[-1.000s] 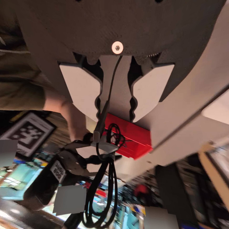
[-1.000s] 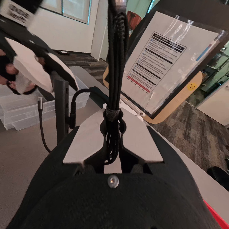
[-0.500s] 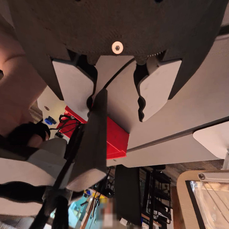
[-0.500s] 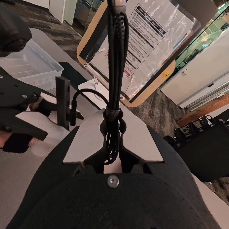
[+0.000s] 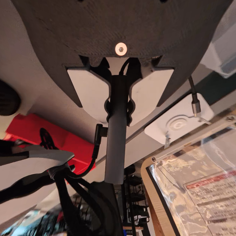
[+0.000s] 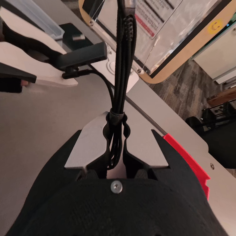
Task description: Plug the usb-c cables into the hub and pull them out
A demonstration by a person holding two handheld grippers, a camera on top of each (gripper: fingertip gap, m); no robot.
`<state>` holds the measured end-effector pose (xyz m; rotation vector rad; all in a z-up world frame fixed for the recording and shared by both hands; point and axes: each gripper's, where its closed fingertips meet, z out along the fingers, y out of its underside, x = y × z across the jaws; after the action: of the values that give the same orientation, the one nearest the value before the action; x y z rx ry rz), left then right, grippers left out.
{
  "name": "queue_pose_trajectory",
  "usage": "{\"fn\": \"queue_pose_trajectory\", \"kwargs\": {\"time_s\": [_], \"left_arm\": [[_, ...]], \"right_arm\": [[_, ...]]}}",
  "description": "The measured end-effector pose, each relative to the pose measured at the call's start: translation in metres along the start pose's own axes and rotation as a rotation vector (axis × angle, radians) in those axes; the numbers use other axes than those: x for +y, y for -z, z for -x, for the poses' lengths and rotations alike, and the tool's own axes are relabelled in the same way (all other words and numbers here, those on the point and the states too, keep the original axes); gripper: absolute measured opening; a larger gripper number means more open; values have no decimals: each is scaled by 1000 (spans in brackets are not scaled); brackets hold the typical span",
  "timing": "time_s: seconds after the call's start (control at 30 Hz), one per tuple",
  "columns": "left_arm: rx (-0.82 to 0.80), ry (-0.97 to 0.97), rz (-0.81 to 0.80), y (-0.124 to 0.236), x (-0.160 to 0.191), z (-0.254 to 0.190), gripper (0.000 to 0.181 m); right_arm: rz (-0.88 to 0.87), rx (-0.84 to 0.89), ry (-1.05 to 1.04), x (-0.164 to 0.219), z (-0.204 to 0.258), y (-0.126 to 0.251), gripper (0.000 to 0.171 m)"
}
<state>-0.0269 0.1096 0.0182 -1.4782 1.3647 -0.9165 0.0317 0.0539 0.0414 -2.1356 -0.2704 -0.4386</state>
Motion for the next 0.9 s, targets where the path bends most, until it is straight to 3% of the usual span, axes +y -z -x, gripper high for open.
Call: {"fn": "queue_pose_trajectory", "kwargs": {"time_s": [0.17,0.33,0.47,0.57,0.67,0.9], "left_arm": [[-64,-152,92,5,4,11,22],[-23,-81,160,10,10,17,22],[67,22,241,15,19,16,21],[90,50,287,17,24,18,21],[96,34,350,17,33,17,21],[150,25,522,22,56,7,21]], "right_arm": [[35,-92,8,12,10,-19,21],[-65,-92,95,-1,11,-27,30],[-291,168,407,-40,7,-3,39],[-476,135,665,-55,55,8,36],[-469,143,824,-48,84,-8,32],[-421,285,1075,-30,101,-44,24]]}}
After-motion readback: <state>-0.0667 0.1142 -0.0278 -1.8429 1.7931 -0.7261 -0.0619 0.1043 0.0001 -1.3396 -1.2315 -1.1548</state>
